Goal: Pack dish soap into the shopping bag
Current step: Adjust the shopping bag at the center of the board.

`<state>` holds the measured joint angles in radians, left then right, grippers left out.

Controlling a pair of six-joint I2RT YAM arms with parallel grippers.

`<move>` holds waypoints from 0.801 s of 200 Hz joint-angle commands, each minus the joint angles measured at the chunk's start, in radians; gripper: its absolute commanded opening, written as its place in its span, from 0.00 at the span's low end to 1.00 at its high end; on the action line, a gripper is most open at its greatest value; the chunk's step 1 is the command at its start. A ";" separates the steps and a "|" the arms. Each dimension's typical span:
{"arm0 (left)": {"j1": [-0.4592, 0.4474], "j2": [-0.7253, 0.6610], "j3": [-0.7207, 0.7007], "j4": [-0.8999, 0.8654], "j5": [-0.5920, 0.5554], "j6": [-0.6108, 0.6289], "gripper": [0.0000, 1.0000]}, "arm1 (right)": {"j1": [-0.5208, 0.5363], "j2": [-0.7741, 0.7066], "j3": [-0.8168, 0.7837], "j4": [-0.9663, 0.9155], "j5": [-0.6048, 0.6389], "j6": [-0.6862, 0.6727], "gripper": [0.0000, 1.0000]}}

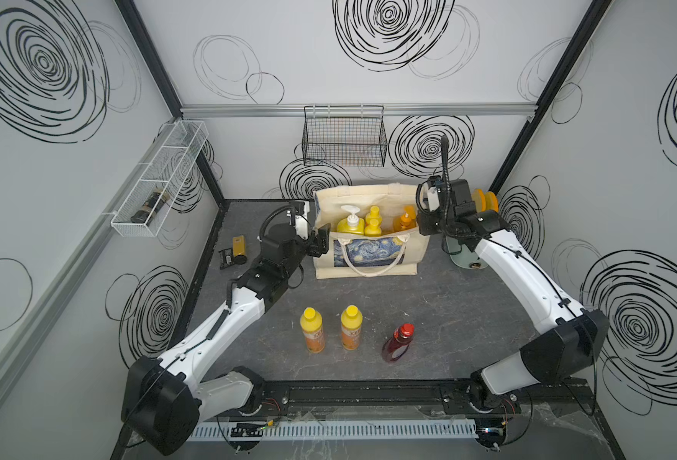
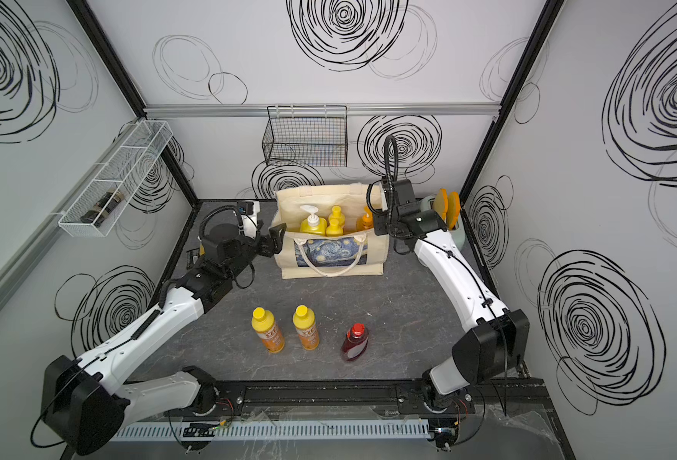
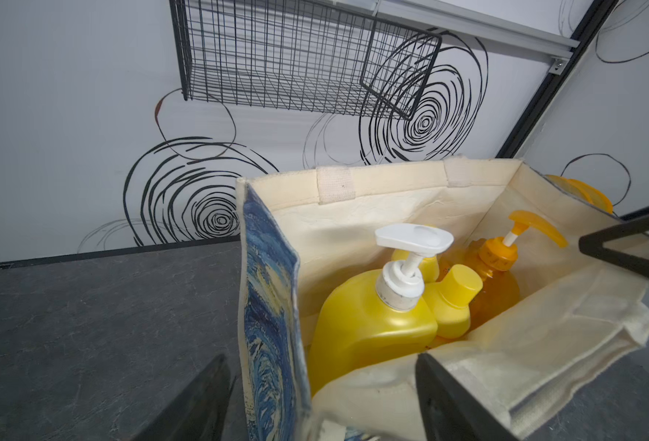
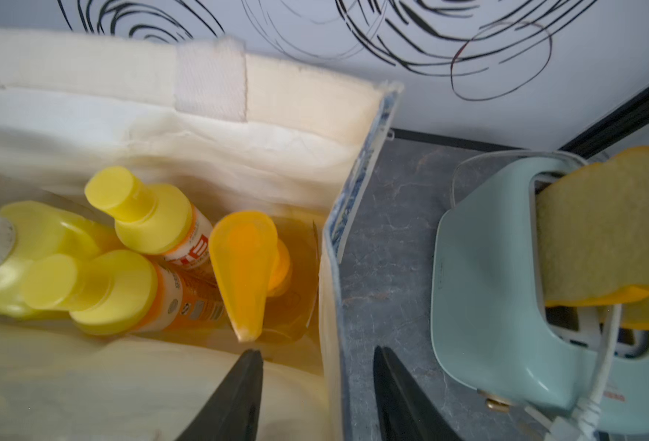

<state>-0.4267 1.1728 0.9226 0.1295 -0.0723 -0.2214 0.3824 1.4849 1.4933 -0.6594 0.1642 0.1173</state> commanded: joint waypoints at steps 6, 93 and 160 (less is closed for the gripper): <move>-0.019 -0.019 0.019 0.042 -0.007 -0.033 0.98 | 0.013 -0.065 -0.079 0.043 0.001 0.016 0.56; -0.073 0.080 -0.002 0.035 -0.030 0.009 0.99 | 0.063 -0.209 -0.176 0.048 -0.136 0.000 0.59; -0.080 0.079 -0.023 0.047 -0.016 0.057 1.00 | 0.275 -0.308 -0.105 -0.025 -0.146 -0.028 0.55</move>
<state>-0.4980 1.2747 0.9112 0.1257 -0.0963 -0.1982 0.5728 1.2411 1.3518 -0.6582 0.0769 0.1112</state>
